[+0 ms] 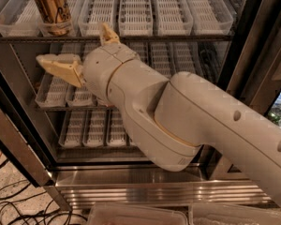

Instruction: Pick orange can from top shelf of fridge

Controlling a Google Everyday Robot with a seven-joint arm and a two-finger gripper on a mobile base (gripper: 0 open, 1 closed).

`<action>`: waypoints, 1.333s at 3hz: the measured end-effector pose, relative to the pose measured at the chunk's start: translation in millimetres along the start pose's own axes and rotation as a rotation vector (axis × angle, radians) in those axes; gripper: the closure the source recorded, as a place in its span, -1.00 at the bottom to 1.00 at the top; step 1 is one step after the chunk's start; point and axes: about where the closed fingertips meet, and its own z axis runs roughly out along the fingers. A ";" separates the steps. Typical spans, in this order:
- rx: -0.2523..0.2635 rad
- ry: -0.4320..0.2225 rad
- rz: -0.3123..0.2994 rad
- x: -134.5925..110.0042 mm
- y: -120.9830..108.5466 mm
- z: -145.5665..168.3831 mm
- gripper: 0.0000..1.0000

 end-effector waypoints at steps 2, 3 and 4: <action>0.006 0.000 -0.003 -1.2 -0.3 0.0 -0.30; 0.006 0.000 -0.003 -1.2 -0.3 0.0 -0.32; -0.005 0.006 -0.014 -1.5 -4.1 12.7 -0.34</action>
Offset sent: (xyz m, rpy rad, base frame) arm 0.0000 0.0000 0.0000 0.0000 0.0000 0.0000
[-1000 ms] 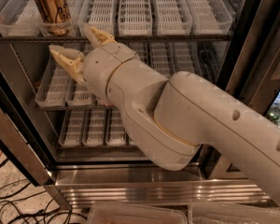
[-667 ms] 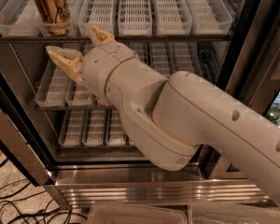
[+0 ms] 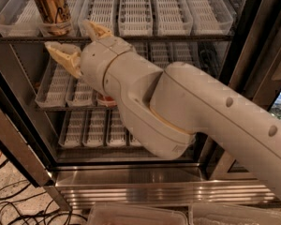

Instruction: Pick orange can from top shelf of fridge

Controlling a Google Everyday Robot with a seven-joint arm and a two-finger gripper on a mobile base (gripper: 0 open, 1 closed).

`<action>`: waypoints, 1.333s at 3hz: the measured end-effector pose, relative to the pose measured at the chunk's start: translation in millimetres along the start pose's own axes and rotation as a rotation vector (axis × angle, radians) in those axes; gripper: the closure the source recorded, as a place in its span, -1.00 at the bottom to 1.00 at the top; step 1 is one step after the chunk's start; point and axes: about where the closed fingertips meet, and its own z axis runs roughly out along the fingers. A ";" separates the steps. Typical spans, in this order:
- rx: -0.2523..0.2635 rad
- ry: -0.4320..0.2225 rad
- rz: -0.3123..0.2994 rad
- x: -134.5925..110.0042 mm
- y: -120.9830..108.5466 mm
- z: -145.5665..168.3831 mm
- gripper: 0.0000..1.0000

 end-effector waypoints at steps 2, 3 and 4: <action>-0.015 0.004 -0.027 -7.0 -14.7 32.0 -0.34; -0.038 -0.003 -0.033 -10.6 -16.3 48.5 -0.32; -0.071 -0.015 -0.027 -13.0 -13.1 65.8 -0.32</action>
Offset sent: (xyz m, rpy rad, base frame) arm 0.0619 0.0063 0.0326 -0.0435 -0.0166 0.0209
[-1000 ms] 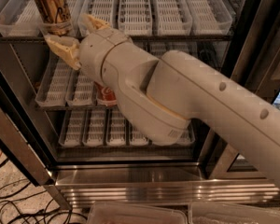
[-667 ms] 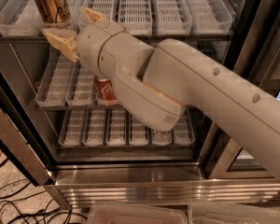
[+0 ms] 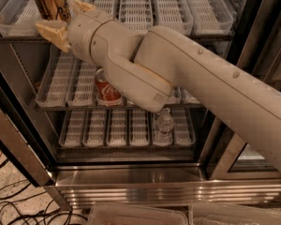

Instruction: Pick orange can from top shelf of fridge

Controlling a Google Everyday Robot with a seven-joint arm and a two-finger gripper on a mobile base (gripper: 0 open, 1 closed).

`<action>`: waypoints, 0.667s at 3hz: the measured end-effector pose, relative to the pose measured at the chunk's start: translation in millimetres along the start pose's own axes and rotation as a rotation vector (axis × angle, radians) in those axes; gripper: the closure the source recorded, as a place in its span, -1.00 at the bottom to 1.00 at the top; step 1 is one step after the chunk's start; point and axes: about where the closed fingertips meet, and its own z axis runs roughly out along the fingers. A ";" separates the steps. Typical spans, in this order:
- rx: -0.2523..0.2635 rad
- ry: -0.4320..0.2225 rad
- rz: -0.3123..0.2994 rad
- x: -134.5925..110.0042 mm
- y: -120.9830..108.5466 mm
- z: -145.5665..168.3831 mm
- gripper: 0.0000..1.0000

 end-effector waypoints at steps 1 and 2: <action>-0.036 -0.017 0.021 -0.1 5.1 16.0 -0.32; -0.053 -0.029 0.041 -0.2 4.5 26.8 -0.32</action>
Offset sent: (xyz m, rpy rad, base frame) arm 0.0394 0.0082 0.0204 0.0520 0.0343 0.0949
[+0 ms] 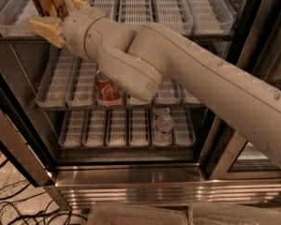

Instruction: Pick orange can from top shelf of fridge

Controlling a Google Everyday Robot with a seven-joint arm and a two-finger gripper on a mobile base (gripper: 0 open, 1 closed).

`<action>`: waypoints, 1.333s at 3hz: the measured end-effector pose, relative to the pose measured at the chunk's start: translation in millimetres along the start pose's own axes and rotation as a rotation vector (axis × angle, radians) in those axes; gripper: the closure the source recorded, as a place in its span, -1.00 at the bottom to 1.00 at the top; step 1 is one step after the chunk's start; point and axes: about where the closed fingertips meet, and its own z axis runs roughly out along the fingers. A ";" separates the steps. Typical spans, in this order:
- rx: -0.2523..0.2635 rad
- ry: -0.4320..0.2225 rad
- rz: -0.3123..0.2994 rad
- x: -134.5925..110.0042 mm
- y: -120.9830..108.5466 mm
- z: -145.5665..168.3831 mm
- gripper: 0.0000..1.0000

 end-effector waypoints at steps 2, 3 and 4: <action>0.041 -0.005 0.040 4.2 -38.6 11.0 -0.34; 0.042 0.000 0.046 7.8 -41.9 15.1 -0.36; 0.031 0.006 0.045 12.3 -37.1 19.4 -0.36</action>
Offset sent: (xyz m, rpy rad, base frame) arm 0.0736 -0.0428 0.0161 0.0577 0.0456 -0.0672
